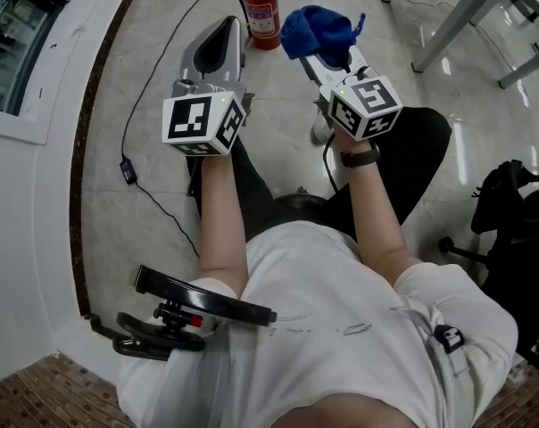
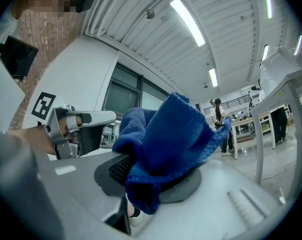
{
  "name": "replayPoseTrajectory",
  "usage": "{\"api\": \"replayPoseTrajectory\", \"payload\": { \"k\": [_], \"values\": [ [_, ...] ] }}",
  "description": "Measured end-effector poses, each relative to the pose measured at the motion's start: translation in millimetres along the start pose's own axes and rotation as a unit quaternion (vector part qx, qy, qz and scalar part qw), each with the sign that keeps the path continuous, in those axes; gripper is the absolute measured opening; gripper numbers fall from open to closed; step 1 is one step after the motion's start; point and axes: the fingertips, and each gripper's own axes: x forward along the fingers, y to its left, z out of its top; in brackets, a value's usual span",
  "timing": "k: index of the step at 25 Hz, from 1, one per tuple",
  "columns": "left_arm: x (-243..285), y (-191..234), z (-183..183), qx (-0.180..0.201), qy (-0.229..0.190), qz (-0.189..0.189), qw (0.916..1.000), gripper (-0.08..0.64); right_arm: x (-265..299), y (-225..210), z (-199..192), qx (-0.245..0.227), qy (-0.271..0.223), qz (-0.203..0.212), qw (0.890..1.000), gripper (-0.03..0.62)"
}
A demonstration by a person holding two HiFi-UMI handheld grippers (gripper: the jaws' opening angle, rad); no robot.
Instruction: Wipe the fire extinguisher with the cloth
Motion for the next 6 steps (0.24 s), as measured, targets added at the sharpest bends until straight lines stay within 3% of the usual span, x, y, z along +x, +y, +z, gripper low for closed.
{"api": "replayPoseTrajectory", "payload": {
  "k": [6],
  "values": [
    [-3.4, -1.0, -3.2, -0.005, 0.005, -0.002, 1.0, -0.002, -2.9, 6.2, -3.2, -0.003, 0.004, 0.001, 1.0, 0.107]
  ]
}}
